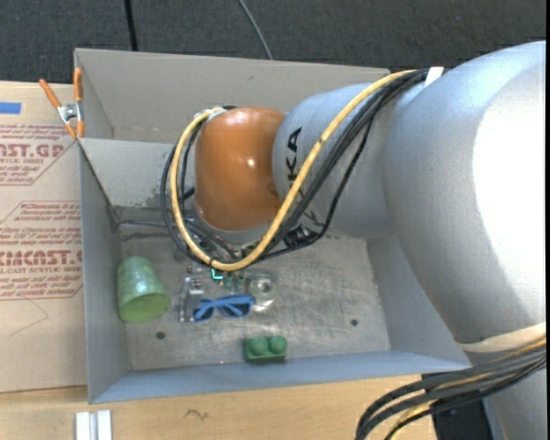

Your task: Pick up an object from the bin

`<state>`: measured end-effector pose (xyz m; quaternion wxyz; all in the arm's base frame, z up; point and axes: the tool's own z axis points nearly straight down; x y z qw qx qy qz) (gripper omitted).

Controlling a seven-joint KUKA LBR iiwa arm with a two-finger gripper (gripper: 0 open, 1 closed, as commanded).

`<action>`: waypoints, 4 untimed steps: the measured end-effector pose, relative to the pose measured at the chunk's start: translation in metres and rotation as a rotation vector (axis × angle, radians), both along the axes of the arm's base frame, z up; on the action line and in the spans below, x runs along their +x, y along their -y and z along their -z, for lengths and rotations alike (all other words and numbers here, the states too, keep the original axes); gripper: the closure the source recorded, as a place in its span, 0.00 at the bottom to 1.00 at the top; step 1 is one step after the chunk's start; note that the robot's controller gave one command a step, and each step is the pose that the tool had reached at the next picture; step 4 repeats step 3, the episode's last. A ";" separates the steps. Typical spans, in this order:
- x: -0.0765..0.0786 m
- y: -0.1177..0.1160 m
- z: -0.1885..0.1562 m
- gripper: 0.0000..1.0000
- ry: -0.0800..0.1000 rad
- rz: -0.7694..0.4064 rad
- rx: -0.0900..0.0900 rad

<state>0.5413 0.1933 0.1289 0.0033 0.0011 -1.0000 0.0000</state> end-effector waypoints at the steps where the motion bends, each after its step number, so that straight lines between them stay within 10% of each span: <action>1: -0.024 0.075 0.057 0.00 0.014 -0.147 0.005; 2: -0.025 0.074 0.055 1.00 0.008 -0.150 0.003; 3: -0.031 0.065 -0.125 1.00 0.016 -0.210 0.002; 4: -0.031 0.065 -0.125 1.00 0.016 -0.210 0.002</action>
Offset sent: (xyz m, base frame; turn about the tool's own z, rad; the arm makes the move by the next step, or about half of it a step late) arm -0.0261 -0.0762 -0.0589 -0.1497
